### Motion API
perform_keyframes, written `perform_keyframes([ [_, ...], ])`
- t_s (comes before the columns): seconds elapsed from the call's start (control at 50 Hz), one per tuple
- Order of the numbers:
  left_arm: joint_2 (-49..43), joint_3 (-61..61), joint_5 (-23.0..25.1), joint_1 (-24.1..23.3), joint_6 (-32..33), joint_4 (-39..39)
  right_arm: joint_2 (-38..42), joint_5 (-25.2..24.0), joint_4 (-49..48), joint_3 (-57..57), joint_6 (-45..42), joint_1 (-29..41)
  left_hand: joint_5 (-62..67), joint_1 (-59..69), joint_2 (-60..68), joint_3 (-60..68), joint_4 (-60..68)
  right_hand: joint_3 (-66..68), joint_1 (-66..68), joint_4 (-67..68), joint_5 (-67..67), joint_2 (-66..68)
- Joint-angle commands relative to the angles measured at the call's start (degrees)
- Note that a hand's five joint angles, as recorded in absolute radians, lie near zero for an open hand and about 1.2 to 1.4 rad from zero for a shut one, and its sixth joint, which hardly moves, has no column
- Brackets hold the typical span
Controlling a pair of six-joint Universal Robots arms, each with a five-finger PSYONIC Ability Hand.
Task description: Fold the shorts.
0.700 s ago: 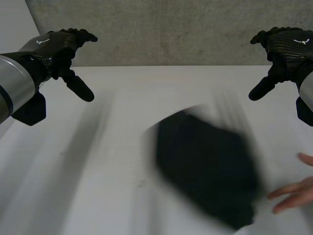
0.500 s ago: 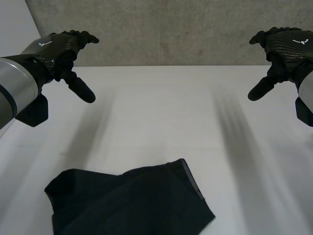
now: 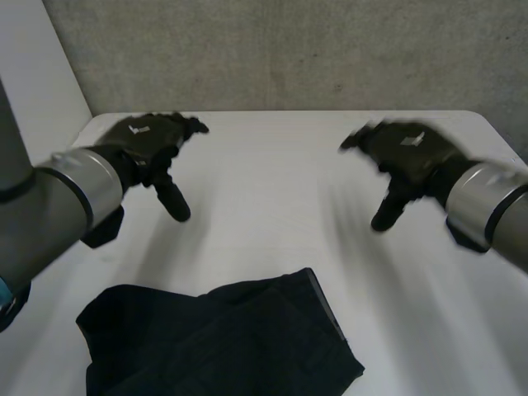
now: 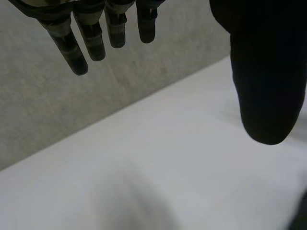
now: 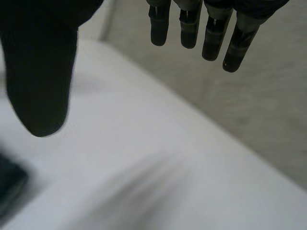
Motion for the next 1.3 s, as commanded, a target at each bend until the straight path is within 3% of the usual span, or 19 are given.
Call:
perform_keyframes([
  [0.02,1.1,-8.0,-6.8,-0.7,0.6,0.0,5.7,-8.1,5.9,2.3,-2.0,7.1,3.1,6.4,5.8,4.4,4.0,-1.3,-0.4,-3.6,-3.4,-2.5],
  [0.22,12.9,-24.7,-7.8,1.4,0.9,-0.1,18.9,-8.0,5.1,-3.0,6.7,14.0,3.6,6.9,6.3,4.9,4.5,6.6,7.6,4.4,4.6,5.5],
  [0.34,17.2,-31.6,-7.8,1.8,3.5,-0.2,25.7,-4.9,3.5,-7.8,8.0,16.4,4.1,7.4,6.8,5.4,5.0,14.2,15.2,12.0,12.2,13.0],
  [0.38,18.0,-32.4,-7.8,1.8,3.8,-0.1,26.9,-4.1,3.5,-8.8,8.0,17.3,4.8,8.1,7.4,6.1,5.7,22.1,23.1,19.8,20.1,20.9],
  [0.46,19.4,-34.1,-7.8,1.8,3.7,-0.1,29.8,-0.2,3.4,-12.2,8.1,18.6,10.7,13.9,13.3,12.0,11.6,68.5,69.5,66.3,66.5,67.4],
  [0.72,20.0,-36.1,-7.8,1.8,3.8,0.7,22.3,17.2,-9.6,-11.6,13.7,17.9,8.7,11.9,11.3,10.0,9.6,68.7,69.6,66.4,66.6,67.5],
  [1.08,8.0,-35.3,-8.0,5.9,4.3,10.5,14.6,8.8,-9.5,0.1,13.2,13.4,5.6,8.9,8.3,7.0,6.5,68.7,69.6,66.4,66.6,67.5],
  [1.3,0.7,-32.5,-6.0,5.2,4.0,10.6,12.5,8.9,-9.5,1.6,11.0,13.1,12.2,15.4,14.8,13.5,13.1,68.7,69.6,66.4,66.6,67.5],
])
